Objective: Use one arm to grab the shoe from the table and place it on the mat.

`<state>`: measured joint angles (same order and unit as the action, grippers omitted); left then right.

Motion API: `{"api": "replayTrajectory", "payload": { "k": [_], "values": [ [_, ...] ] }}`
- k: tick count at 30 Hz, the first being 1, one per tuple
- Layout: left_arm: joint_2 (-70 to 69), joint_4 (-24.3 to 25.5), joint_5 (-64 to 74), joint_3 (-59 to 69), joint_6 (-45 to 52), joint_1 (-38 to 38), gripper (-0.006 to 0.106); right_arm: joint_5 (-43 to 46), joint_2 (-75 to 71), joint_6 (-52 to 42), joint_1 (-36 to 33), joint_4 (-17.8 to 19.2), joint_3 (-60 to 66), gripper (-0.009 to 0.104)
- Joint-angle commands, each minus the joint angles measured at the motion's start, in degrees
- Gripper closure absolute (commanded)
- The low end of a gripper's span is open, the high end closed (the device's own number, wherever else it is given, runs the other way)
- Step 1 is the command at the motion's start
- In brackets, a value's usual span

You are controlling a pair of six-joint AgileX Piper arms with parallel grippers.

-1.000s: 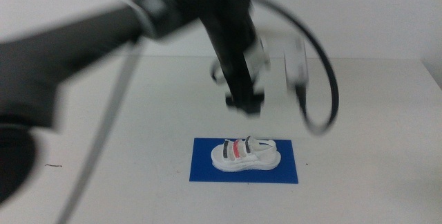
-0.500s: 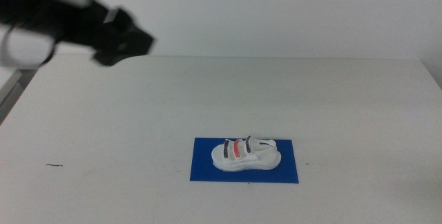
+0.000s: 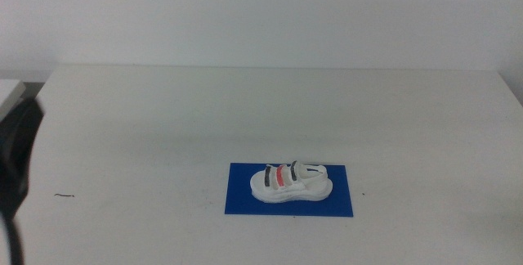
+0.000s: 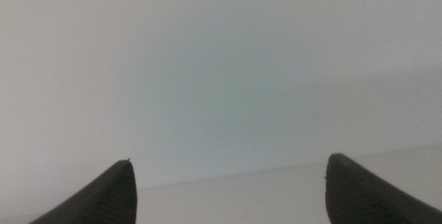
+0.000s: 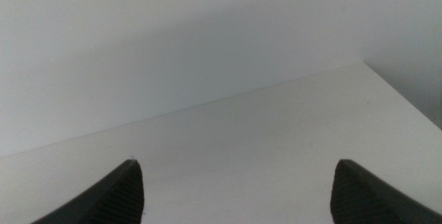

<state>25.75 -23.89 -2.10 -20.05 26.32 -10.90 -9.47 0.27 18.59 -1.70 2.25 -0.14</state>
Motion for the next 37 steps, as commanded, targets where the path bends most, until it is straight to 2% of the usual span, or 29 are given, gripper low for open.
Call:
{"api": "replayTrajectory", "payload": {
  "k": [1,5,7,10,12,15,22,28,32,37],
  "values": [
    [-5.04,-0.8,-6.61,5.63,-0.85,0.0,0.007,0.48,-0.27,-0.18,-0.1,0.34,0.14,0.016],
    [-10.14,-6.03,-9.38,14.07,-1.44,0.0,0.007,0.48,-0.27,-0.18,-0.1,0.34,0.14,0.016],
    [-11.76,-0.48,-10.4,17.42,-6.22,0.6,0.007,0.48,-0.27,-0.18,-0.1,0.34,0.14,0.016],
    [-15.69,8.72,-8.76,20.05,-18.38,3.67,0.007,0.48,-0.27,-0.18,-0.1,0.34,0.14,0.016],
    [-19.66,15.01,-1.21,20.05,-23.36,7.03,0.007,0.48,-0.27,-0.18,-0.1,0.34,0.14,0.016],
    [-23.44,19.36,6.83,20.05,-26.87,11.52,0.007,0.48,-0.27,-0.18,-0.1,0.34,0.14,0.016],
    [-25.75,19.25,10.17,20.05,-26.32,13.75,0.007,0.48,-0.27,-0.18,-0.1,0.34,0.14,0.016],
    [-25.75,20.77,10.16,20.05,-26.32,13.75,0.007,0.48,-0.27,-0.18,-0.1,0.34,0.14,0.016],
    [-25.75,23.48,10.16,20.05,-26.32,13.75,0.007,0.48,-0.27,-0.18,-0.1,0.34,0.14,0.016],
    [-25.75,22.98,10.16,20.05,-26.32,13.75,0.007,0.48,-0.27,-0.18,-0.1,0.34,0.14,0.016]
  ]
}}
